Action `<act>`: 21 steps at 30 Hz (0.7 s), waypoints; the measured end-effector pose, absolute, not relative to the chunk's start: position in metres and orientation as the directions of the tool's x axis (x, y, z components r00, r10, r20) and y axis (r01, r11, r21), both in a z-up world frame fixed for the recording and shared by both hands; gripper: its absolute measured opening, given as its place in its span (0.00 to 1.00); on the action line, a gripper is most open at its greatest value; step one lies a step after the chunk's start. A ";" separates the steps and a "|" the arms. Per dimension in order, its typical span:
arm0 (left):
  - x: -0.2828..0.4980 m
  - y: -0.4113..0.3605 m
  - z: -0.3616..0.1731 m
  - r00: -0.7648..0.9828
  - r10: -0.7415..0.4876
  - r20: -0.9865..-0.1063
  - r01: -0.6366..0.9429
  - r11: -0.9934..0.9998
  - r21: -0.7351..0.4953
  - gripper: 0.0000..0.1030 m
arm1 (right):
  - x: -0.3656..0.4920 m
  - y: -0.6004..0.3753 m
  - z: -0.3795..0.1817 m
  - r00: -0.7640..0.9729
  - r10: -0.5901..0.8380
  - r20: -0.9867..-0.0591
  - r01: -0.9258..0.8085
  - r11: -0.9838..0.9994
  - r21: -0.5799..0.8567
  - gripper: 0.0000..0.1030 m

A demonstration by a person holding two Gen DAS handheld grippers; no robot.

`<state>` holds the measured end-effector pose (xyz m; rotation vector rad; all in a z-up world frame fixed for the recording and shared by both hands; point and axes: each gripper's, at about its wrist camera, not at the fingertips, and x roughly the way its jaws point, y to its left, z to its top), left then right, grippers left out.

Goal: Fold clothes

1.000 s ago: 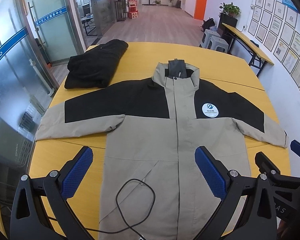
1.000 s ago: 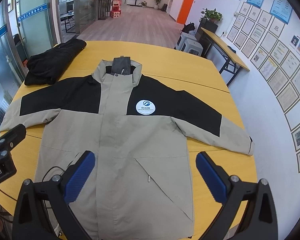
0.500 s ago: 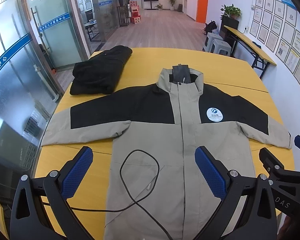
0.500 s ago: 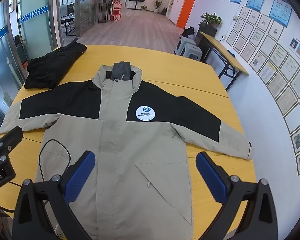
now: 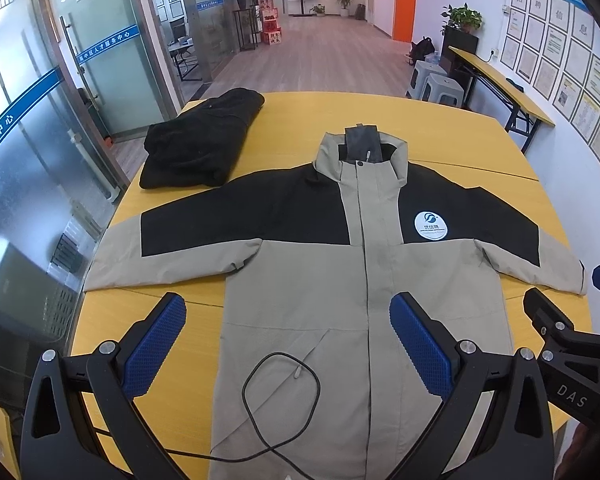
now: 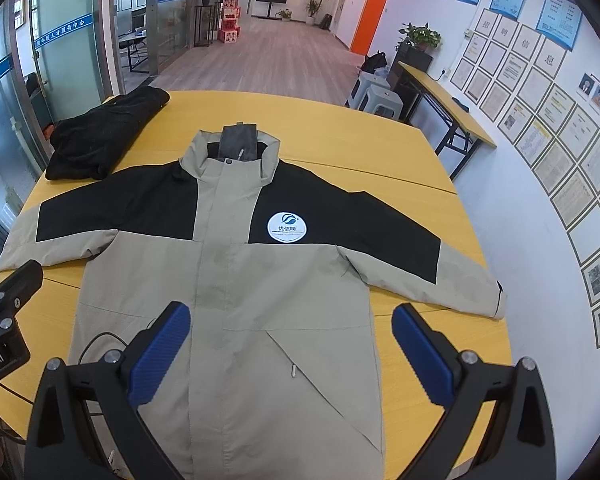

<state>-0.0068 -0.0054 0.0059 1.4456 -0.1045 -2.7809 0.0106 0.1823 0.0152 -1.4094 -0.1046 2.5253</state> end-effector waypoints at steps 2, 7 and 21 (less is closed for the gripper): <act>-0.007 -0.004 0.006 -0.575 -0.037 -0.817 -0.027 -0.998 0.064 1.00 | 0.012 0.183 0.015 -0.502 0.251 -0.828 -0.181 -0.966 -0.184 1.00; -0.008 -0.003 0.009 -0.580 -0.037 -0.814 -0.031 -0.997 0.068 1.00 | 0.012 0.183 0.016 -0.502 0.252 -0.827 -0.186 -0.966 -0.181 1.00; -0.004 0.000 0.006 -0.576 -0.037 -0.817 -0.039 -0.997 0.073 1.00 | 0.015 0.186 0.014 -0.499 0.255 -0.828 -0.198 -0.964 -0.178 1.00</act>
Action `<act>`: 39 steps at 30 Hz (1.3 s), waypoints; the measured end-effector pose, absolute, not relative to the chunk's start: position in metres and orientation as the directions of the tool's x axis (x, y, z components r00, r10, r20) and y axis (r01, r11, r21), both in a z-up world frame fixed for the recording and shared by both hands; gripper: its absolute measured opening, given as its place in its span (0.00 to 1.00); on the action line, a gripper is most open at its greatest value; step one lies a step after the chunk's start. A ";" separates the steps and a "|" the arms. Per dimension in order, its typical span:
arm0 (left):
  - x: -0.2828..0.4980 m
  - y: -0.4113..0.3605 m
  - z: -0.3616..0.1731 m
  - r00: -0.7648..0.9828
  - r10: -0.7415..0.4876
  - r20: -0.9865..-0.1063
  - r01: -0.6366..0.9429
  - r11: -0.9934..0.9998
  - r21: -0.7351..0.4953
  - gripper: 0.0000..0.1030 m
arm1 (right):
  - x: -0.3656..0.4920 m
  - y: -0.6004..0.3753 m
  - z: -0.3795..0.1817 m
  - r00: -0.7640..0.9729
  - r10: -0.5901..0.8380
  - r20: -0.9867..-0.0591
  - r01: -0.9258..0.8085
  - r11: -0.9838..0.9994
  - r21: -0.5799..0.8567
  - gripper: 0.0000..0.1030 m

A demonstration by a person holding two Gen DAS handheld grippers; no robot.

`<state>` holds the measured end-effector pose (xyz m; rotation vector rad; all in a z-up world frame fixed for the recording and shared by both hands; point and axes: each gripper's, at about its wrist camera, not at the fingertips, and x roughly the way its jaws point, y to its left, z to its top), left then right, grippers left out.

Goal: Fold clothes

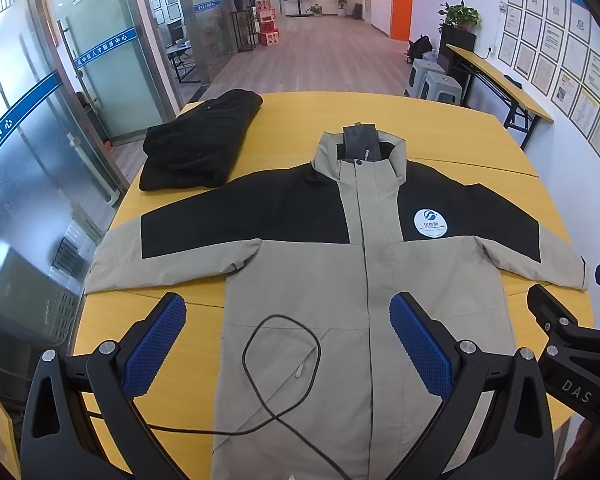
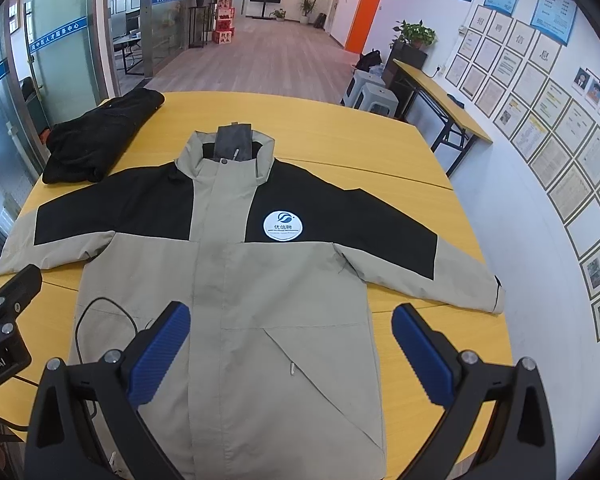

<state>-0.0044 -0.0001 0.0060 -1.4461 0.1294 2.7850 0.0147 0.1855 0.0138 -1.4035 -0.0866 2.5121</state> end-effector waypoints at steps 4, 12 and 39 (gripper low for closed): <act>-0.003 0.005 0.004 -0.575 -0.038 -0.817 -0.048 -0.996 0.080 1.00 | 0.018 0.188 0.011 -0.495 0.256 -0.830 -0.198 -0.964 -0.179 1.00; -0.004 0.028 -0.004 -0.555 -0.023 -0.831 -0.075 -0.994 0.078 1.00 | 0.027 0.210 0.004 -0.483 0.231 -0.844 -0.224 -0.965 -0.136 1.00; -0.200 0.364 -0.171 -0.510 0.362 -0.780 -0.689 -0.714 0.119 1.00 | 0.135 0.743 -0.245 -0.740 0.151 -0.656 -0.671 -0.236 0.703 0.98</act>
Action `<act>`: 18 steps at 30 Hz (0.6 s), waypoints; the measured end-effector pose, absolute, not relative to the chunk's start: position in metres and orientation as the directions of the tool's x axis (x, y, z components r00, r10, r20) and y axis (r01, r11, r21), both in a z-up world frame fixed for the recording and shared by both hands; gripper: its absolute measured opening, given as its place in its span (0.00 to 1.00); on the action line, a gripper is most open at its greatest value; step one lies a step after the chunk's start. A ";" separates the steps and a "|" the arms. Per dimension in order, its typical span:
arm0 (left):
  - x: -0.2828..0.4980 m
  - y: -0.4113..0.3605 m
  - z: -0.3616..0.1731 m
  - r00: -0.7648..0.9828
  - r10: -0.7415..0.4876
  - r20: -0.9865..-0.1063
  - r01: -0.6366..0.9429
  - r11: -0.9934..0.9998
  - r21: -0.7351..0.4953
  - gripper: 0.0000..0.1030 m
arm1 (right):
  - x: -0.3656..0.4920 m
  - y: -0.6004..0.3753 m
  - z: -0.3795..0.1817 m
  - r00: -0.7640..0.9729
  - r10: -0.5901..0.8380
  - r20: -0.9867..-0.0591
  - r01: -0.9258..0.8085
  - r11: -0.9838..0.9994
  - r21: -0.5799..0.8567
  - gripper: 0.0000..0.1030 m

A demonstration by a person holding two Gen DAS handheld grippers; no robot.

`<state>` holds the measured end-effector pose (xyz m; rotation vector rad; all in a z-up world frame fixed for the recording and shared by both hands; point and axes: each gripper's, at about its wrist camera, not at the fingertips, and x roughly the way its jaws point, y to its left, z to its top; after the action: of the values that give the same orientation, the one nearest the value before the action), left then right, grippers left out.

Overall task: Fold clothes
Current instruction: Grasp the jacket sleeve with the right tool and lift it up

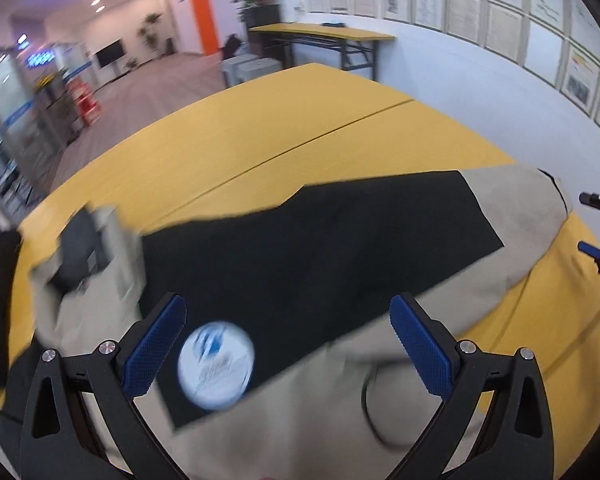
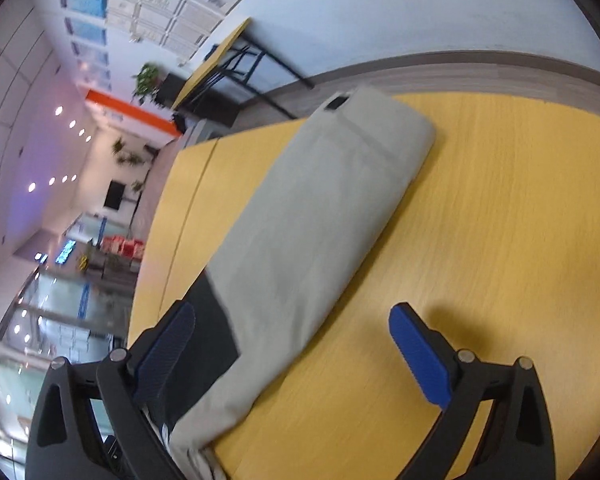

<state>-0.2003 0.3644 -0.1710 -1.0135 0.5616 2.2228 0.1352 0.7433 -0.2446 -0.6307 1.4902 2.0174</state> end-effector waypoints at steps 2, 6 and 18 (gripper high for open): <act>-0.217 0.393 -0.179 -0.498 0.380 -0.780 -0.725 -0.676 0.133 1.00 | 0.138 0.762 -0.253 -0.729 0.176 -0.662 -0.684 -0.201 0.701 0.98; -0.246 0.429 -0.199 -0.450 0.410 -0.793 -0.768 -0.630 0.110 1.00 | 0.145 0.786 -0.269 -0.721 0.213 -0.659 -0.690 -0.140 0.710 0.94; -0.244 0.466 -0.264 -0.304 0.415 -0.858 -0.866 -0.496 0.067 1.00 | 0.163 0.786 -0.289 -0.740 0.259 -0.621 -0.664 -0.136 0.735 0.04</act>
<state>-0.2445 0.4658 -0.2641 -1.0346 0.6835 1.9040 0.1630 0.7856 -0.2889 -0.4623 1.5198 1.9314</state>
